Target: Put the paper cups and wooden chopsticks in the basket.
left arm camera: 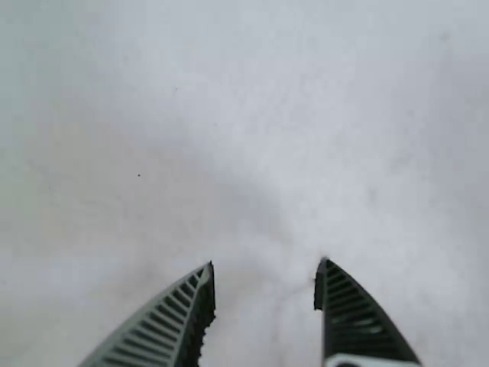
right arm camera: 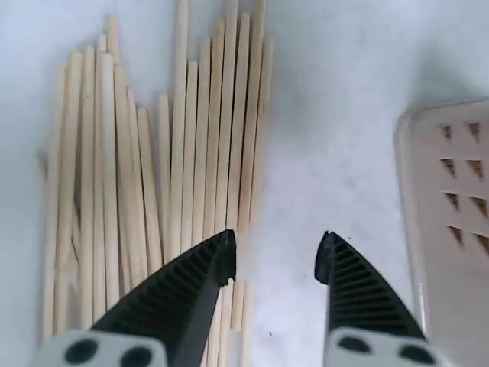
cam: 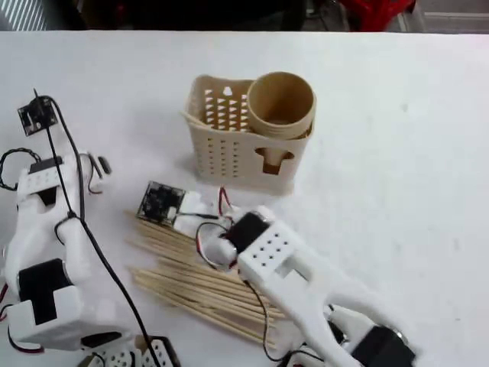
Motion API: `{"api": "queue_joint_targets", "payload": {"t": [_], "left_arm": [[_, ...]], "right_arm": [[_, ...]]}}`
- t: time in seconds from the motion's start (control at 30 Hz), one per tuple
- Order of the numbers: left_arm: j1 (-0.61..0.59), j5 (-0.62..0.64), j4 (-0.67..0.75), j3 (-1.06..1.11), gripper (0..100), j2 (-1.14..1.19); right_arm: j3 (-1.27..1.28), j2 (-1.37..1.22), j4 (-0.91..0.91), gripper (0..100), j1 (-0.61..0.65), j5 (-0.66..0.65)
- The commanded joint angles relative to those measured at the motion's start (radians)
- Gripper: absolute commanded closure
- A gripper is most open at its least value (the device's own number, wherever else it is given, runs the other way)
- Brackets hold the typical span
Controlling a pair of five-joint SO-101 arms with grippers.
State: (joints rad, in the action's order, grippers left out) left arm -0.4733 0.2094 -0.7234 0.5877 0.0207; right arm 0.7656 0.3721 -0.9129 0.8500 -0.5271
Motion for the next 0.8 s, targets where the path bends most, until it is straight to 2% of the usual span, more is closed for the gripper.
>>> {"api": "queue_joint_targets", "payload": {"t": [0.0,0.33,0.53,0.77], "left_arm": [[0.021,0.029,0.018,0.0,78,-0.002],[0.024,0.029,0.018,0.0,78,-0.004],[0.051,0.029,0.017,0.003,78,-0.004],[0.054,0.029,0.017,0.002,78,-0.004]], "right_arm": [[0.034,-0.068,0.133,81.8,0.013,-0.011],[0.035,-0.294,0.254,81.8,0.01,-0.017],[0.005,-0.314,0.265,82.3,-0.058,-0.017],[0.0,-0.314,0.266,92.4,-0.082,-0.018]]}}
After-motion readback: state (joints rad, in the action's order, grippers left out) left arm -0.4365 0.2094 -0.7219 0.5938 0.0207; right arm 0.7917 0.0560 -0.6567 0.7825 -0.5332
